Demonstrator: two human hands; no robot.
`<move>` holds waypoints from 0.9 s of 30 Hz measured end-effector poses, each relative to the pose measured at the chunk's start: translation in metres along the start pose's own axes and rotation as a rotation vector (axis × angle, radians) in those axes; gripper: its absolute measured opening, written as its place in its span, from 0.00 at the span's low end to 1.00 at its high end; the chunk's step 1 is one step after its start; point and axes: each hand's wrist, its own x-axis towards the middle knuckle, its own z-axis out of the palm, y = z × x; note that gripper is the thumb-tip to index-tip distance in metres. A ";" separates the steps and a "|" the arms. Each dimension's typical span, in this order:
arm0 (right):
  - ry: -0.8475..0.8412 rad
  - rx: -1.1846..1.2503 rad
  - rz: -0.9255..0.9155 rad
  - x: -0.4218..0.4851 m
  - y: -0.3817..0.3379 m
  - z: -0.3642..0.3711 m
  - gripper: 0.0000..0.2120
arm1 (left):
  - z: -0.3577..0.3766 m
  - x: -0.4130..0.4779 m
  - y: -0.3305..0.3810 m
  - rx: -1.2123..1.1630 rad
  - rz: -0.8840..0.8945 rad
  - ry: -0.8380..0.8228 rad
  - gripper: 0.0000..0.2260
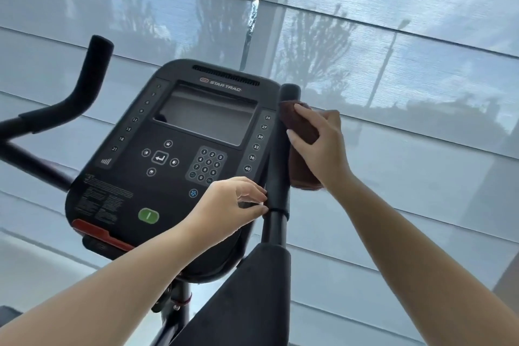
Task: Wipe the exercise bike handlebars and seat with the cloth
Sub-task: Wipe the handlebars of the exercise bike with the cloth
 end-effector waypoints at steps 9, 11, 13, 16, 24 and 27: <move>-0.313 0.018 -0.026 -0.051 0.014 -0.017 0.18 | 0.003 0.004 -0.001 -0.108 -0.065 0.018 0.06; -0.166 -0.031 -0.148 -0.029 0.007 -0.018 0.19 | 0.003 0.003 -0.001 -0.099 -0.063 0.019 0.06; 0.025 -0.059 -0.216 -0.001 0.001 -0.015 0.18 | 0.002 0.003 0.000 -0.089 -0.058 0.016 0.06; 0.153 -0.048 -0.202 0.029 -0.001 -0.001 0.18 | 0.002 0.001 0.000 -0.077 -0.042 0.009 0.06; -0.038 0.054 -0.025 -0.044 0.024 0.012 0.20 | -0.001 0.003 0.001 -0.036 -0.007 -0.007 0.06; -0.147 0.130 0.122 -0.068 0.021 0.003 0.21 | -0.001 0.003 0.003 -0.021 -0.007 -0.009 0.06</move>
